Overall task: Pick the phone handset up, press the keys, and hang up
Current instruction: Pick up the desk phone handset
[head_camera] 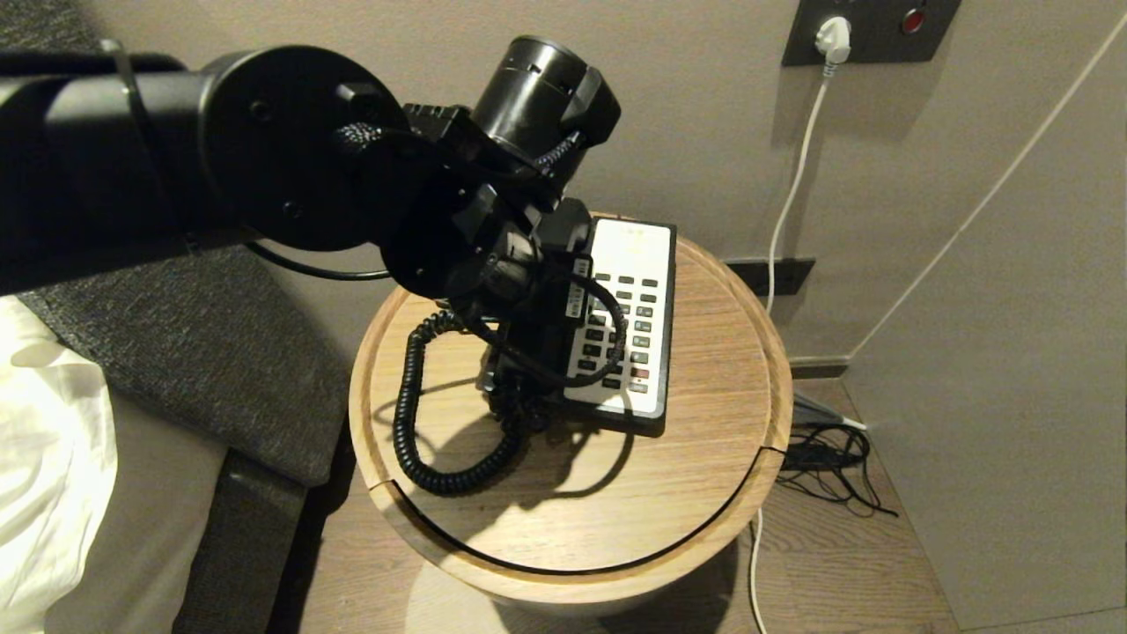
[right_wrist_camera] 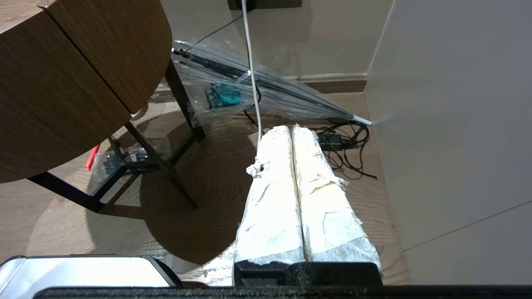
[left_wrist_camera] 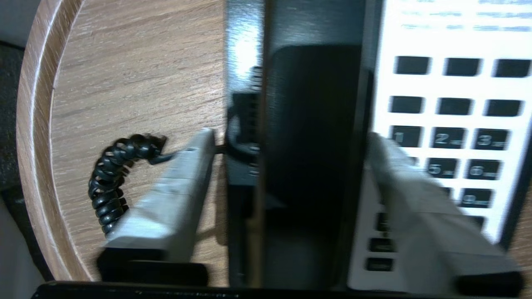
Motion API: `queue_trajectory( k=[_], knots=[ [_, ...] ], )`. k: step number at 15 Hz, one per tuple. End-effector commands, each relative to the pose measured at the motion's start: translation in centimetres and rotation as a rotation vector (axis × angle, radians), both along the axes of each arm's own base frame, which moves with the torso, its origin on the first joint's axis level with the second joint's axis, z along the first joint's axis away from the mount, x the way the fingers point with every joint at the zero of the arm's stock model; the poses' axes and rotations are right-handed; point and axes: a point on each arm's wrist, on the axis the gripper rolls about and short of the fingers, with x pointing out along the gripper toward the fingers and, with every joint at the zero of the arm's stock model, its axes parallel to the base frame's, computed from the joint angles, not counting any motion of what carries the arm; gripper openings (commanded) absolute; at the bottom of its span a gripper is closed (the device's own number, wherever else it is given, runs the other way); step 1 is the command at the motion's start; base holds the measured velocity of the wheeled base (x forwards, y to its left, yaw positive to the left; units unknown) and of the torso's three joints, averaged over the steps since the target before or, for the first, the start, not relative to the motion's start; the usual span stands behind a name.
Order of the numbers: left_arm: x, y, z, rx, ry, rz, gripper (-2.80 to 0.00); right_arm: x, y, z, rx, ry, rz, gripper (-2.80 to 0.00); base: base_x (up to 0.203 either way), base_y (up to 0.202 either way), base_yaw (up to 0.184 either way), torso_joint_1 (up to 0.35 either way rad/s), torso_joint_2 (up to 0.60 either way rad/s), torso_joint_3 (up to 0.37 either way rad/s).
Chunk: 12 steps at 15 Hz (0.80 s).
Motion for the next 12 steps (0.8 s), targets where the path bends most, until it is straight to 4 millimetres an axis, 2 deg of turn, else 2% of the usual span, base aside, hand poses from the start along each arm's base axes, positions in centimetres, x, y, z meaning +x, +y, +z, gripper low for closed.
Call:
queue_trajectory(
  k=[1,8,12],
  knots=[
    [-0.03,0.08,0.01,0.009,-0.001,0.0,-2.8,0.01,0.0,0.0,0.0,0.001,0.001,-2.8,0.0,0.0,0.0,0.0,0.0,0.0],
    [-0.09,0.0,-0.02,0.008,-0.002,0.004,-2.8,0.01,0.0,0.0,0.0,0.001,0.001,-2.8,0.0,0.0,0.0,0.0,0.0,0.0],
    [-0.67,0.34,0.8,-0.006,-0.026,0.005,-2.8,0.01,0.0,0.0,0.0,0.001,0.001,-2.8,0.0,0.0,0.0,0.0,0.0,0.0]
  ],
)
